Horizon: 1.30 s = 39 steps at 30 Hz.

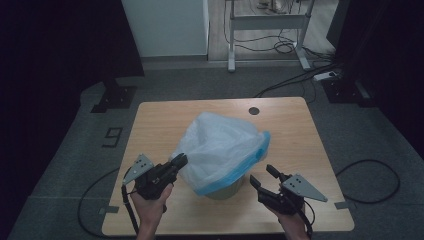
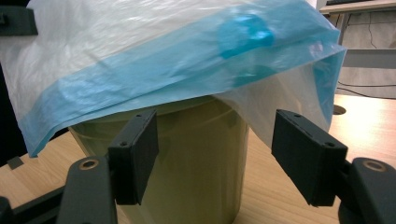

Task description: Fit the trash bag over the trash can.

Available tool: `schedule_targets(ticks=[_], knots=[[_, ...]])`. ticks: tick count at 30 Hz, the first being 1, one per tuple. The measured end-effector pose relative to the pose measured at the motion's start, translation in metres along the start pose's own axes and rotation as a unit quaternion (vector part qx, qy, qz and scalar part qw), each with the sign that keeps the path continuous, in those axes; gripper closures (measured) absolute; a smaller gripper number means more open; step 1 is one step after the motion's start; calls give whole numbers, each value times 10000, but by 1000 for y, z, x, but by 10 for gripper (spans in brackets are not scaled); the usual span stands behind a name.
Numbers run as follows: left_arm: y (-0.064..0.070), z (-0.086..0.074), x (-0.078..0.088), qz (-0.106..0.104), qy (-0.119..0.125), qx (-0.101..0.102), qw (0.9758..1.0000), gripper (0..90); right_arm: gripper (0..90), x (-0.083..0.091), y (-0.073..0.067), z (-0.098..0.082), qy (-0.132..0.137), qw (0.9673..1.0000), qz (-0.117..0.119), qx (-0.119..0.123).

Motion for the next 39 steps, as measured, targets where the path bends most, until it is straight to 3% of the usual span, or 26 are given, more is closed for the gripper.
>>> schedule_targets(ticks=[13, 22, 31, 35, 39], knots=[[-22, -8, 26, 16, 62, 227, 9997, 838, 312, 0, -7, 15, 150, 9995, 261, 33], [-34, -10, 30, 45, 75, 422, 9991, 831, 323, -11, -5, 19, 155, 9989, 430, -118], [-34, -11, 29, 98, 68, 386, 9992, 832, 346, -21, -6, 28, 234, 9978, 585, -217], [-34, -11, 28, 111, 69, 381, 9992, 832, 452, -22, -4, 36, 374, 9960, 721, -372], [-31, -11, 27, 91, 35, 280, 9996, 815, 706, -22, -2, 42, 483, 9942, 882, -382]])
Point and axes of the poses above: each handheld gripper's, and its own axes: x roughly backward along the jaws, z roughly out of its top, y roughly to its right, the point moved 3 cm from there along -x, roughly forward along the jaws, and after that the axes turned 2 degrees about z, right-handed, at the moved point
